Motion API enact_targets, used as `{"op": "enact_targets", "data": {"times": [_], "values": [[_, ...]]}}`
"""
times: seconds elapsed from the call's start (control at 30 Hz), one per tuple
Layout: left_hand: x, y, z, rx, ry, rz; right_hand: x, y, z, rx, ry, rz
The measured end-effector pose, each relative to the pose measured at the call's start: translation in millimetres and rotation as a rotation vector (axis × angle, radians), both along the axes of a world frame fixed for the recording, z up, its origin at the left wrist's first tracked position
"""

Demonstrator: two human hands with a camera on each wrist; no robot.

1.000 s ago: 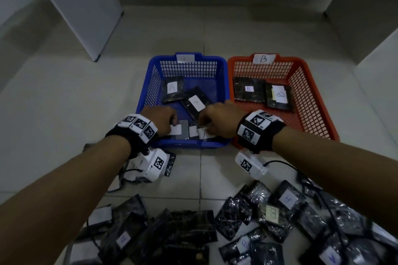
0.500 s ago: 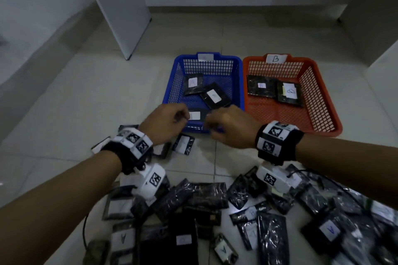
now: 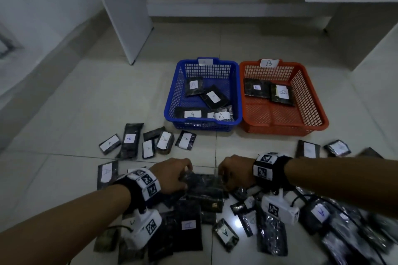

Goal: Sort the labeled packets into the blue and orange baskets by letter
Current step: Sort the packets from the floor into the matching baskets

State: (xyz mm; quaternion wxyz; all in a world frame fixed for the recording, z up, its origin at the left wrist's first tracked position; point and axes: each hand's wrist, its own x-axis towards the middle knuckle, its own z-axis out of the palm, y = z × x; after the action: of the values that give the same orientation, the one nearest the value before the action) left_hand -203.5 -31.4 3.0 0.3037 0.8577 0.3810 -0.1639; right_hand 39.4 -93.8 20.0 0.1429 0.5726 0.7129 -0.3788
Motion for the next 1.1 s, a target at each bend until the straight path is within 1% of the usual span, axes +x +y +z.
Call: {"op": "enact_targets", "data": {"times": [0.1,0.17,0.23,0.33,0.4,0.47,0.57,0.7,0.77,0.8,0.9,0.97,1.1], "values": [[4.5,14.2,15.1,-0.060,-0.072,0.023,4.2,0.2,3.6,-0.017,0.049,-0.094],[7.1,22.2,25.7,-0.056,-0.129,0.030,8.1,4.4,6.6,-0.038,0.120,-0.171],[8.5,26.8,34.8,-0.062,-0.209,0.084,12.4,8.5,11.2,-0.127,0.240,-0.298],[8.3,30.6,43.9,-0.088,-0.327,0.193,16.4,8.6,20.5,-0.238,0.451,-0.550],[7.3,31.6,48.1,-0.082,-0.392,0.240,19.8,7.1,25.0,-0.230,0.562,-0.673],[6.5,30.5,52.2,-0.083,-0.439,0.274,24.4,5.7,26.4,-0.188,0.642,-0.743],[3.2,27.9,56.3,-0.081,-0.467,0.348,33.6,5.4,25.3,-0.122,0.694,-0.789],[-2.9,24.0,57.0,-0.133,-0.533,0.423,41.5,4.9,26.9,-0.141,0.759,-0.913],[-6.4,23.9,55.3,-0.136,-0.558,0.435,44.1,2.3,30.9,-0.152,0.792,-0.940],[-7.7,24.0,54.8,-0.130,-0.556,0.448,46.2,0.9,31.9,-0.144,0.793,-0.920],[-9.6,23.8,52.5,-0.116,-0.539,0.462,52.8,-1.9,31.2,-0.101,0.718,-0.816],[-8.3,22.3,52.4,-0.102,-0.519,0.452,56.5,-1.9,30.5,-0.077,0.682,-0.792],[-5.0,20.2,55.2,-0.102,-0.518,0.463,61.0,-0.7,37.8,-0.091,0.663,-0.743]]}}
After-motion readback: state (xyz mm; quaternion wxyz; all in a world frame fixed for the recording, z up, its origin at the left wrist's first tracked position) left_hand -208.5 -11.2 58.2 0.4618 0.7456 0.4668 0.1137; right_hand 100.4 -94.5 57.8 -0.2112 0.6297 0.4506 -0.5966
